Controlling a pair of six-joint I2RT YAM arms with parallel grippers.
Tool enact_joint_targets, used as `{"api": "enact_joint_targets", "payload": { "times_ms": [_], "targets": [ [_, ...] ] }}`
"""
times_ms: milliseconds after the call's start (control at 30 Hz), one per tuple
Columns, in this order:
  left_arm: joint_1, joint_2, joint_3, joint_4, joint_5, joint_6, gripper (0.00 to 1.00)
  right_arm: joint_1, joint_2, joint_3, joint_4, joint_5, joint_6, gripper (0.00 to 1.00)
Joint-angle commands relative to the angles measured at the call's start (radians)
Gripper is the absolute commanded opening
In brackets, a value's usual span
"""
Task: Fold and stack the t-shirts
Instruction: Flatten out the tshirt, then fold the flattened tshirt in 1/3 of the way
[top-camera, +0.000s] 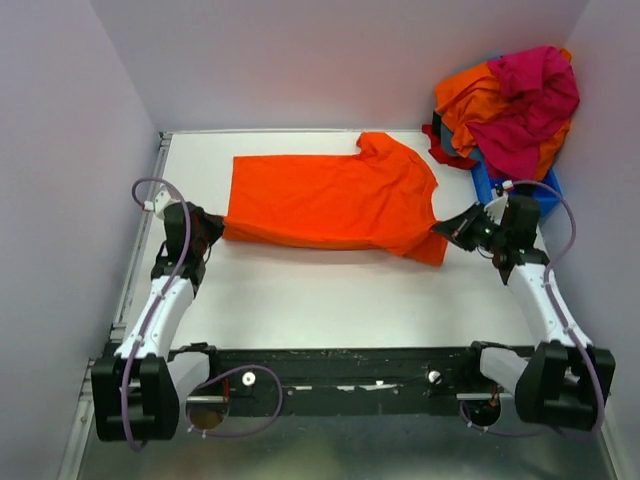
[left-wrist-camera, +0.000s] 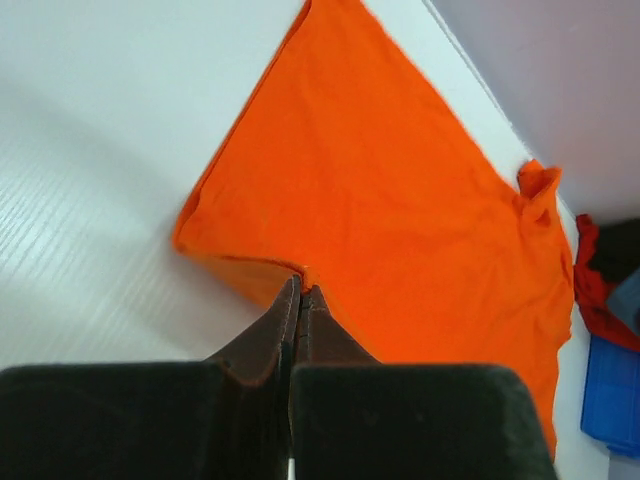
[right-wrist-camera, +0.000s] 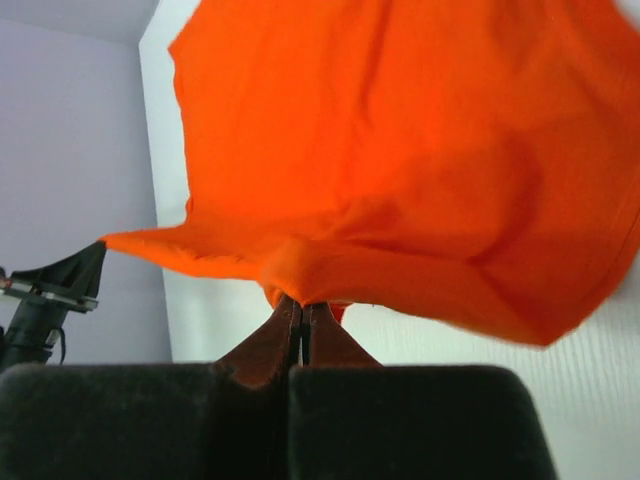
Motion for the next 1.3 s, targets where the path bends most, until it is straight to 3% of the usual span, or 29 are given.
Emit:
{"api": "enact_joint_targets", "payload": {
  "times_ms": [0,200,367,500,833,1267],
  "targets": [
    [0.001,-0.167,-0.185,0.008,-0.027,-0.052,0.0,-0.005,-0.212,-0.139,-0.053,0.103,-0.048,0.01],
    [0.0,-0.365,-0.299,-0.164,-0.028,-0.057,0.0,-0.005,-0.494,-0.257,-0.265,0.125,-0.079,0.01],
    [0.0,-0.439,-0.315,-0.219,-0.042,-0.054,0.0,-0.003,-0.54,-0.228,-0.333,0.138,-0.122,0.01],
    [0.0,-0.407,-0.301,-0.207,-0.051,-0.048,0.0,0.0,-0.427,-0.182,-0.293,0.134,-0.168,0.01],
    [0.0,-0.158,-0.175,-0.094,-0.054,-0.075,0.0,0.076,-0.041,0.066,-0.244,0.212,-0.209,0.01],
    [0.0,0.043,-0.066,-0.035,-0.1,-0.069,0.0,0.168,0.275,0.347,-0.288,0.29,-0.248,0.01]
  ]
}}
